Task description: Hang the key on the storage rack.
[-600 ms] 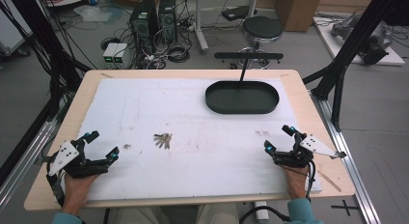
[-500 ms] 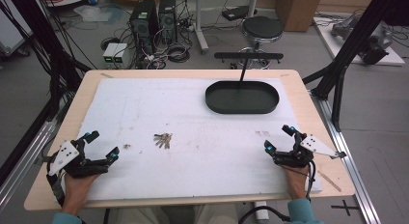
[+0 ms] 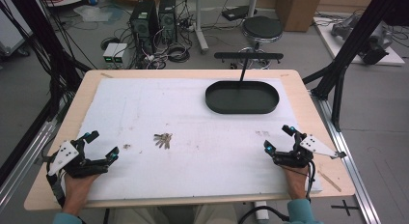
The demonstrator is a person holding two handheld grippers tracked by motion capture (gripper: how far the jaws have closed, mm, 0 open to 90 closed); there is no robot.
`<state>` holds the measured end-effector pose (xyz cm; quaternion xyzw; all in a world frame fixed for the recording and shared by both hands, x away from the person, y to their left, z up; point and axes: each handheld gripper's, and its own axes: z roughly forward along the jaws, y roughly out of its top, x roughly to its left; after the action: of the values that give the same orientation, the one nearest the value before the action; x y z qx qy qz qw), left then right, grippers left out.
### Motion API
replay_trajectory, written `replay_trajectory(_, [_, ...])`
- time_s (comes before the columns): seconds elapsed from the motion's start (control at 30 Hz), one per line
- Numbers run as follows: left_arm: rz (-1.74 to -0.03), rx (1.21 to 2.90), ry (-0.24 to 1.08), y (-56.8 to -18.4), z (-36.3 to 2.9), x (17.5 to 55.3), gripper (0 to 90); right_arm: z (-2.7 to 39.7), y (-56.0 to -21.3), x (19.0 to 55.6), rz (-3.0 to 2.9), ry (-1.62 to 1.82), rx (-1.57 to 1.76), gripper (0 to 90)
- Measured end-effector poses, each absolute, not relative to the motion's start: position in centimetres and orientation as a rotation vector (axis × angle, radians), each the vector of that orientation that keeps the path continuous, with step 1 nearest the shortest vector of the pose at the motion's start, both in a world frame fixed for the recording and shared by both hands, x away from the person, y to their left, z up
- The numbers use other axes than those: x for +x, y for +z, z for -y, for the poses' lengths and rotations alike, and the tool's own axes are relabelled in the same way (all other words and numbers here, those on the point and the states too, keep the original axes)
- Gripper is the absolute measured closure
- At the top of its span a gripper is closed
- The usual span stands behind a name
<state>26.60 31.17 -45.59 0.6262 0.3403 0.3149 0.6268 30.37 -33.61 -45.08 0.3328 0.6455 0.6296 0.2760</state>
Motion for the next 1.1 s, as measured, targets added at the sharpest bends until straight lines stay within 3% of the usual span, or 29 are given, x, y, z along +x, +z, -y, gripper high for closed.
replay_trajectory(0.23, [-0.804,1.445,0.722,-45.2,-31.5,26.9,3.6,33.6,-45.1,30.4,-1.734,1.693,0.893,0.4])
replay_trajectory(0.4, [-0.782,1.459,0.735,-42.3,-31.8,27.8,3.6,33.6,-45.1,30.4,-1.733,1.695,0.893,0.4])
replay_trajectory(0.8, [-0.693,1.803,0.631,-34.2,-28.7,32.1,3.5,33.7,-45.1,30.4,-1.726,1.698,0.897,0.5])
replay_trajectory(1.1, [-0.647,2.083,0.482,-32.5,-24.4,36.2,3.6,33.7,-45.1,30.4,-1.725,1.692,0.896,0.5])
